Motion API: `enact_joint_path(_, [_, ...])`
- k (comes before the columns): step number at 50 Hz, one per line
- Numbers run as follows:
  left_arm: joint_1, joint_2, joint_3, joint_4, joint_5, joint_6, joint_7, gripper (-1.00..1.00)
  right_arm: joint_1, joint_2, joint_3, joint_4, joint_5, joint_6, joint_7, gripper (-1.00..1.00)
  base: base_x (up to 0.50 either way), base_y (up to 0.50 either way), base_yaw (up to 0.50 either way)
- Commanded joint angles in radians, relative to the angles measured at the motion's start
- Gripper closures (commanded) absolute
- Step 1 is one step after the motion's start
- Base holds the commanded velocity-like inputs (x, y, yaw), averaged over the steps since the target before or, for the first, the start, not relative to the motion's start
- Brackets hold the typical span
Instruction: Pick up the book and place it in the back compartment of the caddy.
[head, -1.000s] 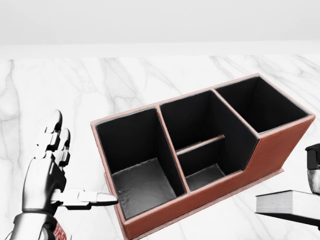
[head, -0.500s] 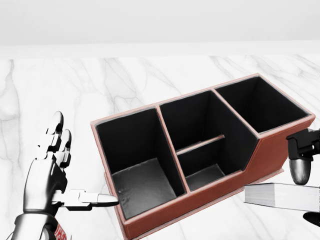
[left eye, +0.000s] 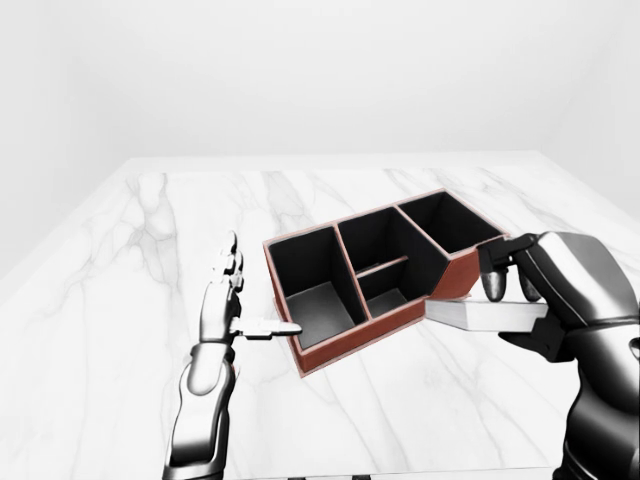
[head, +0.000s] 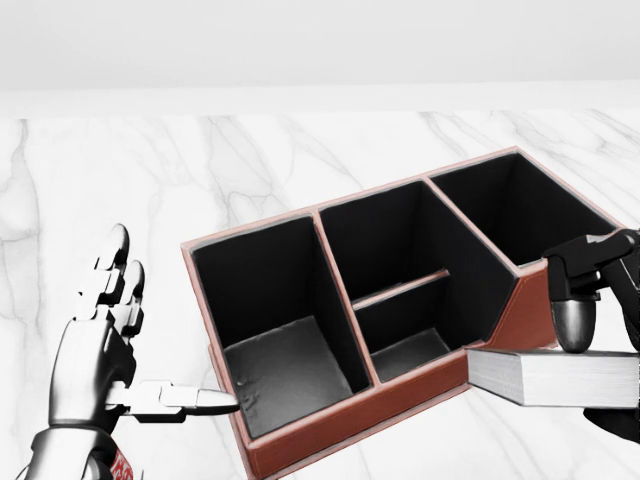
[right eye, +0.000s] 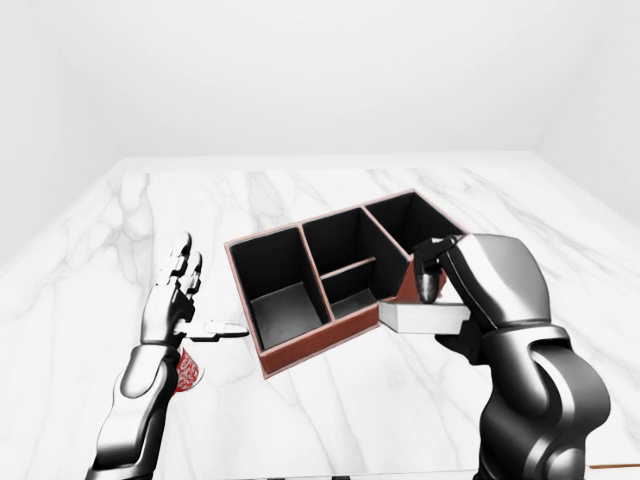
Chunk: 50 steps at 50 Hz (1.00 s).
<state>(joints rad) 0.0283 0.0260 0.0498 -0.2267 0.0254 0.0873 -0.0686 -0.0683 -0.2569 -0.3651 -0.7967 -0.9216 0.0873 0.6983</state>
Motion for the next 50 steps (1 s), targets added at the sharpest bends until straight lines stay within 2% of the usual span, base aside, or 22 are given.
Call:
enact_joint_path(1, [-0.001, 0.000, -0.001, 0.010, 0.001, 0.000, 0.001, -1.00, -0.037, 0.001, 0.028, -0.037, -0.015, 0.000, 0.000, 1.00, 0.00, 0.00, 0.00])
enact_joint_path(23, [0.002, -0.001, -0.005, 0.009, 0.003, 0.000, 0.000, -1.00, -0.081, 0.043, 0.141, -0.022, -0.082, 0.000, 0.000, 1.00, 0.00, 0.00, 0.00])
enact_joint_path(50, [0.004, -0.002, -0.006, 0.006, 0.004, 0.000, -0.001, -1.00, -0.153, 0.069, 0.222, 0.042, -0.134, 0.000, 0.000, 1.00, 0.00, 0.00, 0.00])
